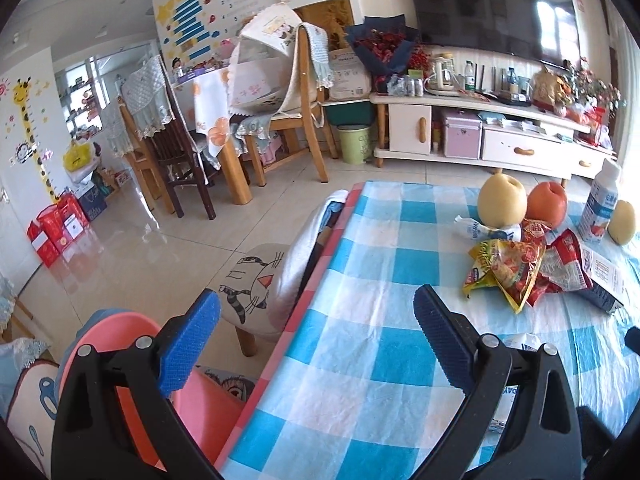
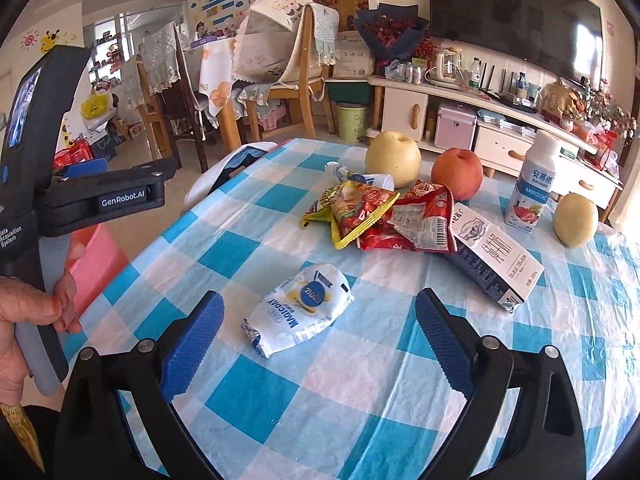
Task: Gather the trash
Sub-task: 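Move both empty tools back to the table pile, then reach the left tool to the yellow snack bag while the right tool approaches the white milk carton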
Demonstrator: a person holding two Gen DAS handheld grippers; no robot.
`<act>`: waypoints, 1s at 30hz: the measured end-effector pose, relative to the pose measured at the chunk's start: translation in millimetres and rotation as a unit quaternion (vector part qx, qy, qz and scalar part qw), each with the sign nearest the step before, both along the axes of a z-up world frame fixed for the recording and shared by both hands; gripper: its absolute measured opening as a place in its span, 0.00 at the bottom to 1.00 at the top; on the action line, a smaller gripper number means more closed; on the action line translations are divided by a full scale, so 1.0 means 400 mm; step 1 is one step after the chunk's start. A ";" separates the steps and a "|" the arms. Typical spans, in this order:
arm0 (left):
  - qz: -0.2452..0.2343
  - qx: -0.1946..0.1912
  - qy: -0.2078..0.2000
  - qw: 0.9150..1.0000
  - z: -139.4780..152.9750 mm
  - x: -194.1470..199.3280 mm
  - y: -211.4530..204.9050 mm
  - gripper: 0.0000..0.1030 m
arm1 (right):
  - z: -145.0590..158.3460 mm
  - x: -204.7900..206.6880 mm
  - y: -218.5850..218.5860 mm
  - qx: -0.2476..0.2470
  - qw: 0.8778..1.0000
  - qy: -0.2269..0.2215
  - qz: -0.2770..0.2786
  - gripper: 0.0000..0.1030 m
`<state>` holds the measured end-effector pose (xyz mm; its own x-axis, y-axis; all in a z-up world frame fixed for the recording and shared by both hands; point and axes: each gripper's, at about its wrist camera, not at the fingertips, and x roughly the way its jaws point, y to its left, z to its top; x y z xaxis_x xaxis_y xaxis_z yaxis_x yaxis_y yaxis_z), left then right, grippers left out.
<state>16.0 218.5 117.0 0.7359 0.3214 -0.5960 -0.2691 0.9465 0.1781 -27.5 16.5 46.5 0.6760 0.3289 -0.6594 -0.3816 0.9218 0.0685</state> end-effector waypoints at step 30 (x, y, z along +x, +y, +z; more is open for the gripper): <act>-0.154 -0.241 0.052 0.957 -0.181 0.286 -0.188 0.95 | -0.106 0.320 -0.386 0.083 0.980 0.083 -0.161 0.93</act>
<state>130.4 143.3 44.4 0.6805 -0.2310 -0.6954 0.0308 0.9572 -0.2879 100.5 -138.0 4.0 0.6508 0.2292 -0.7238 -0.0447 0.9633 0.2648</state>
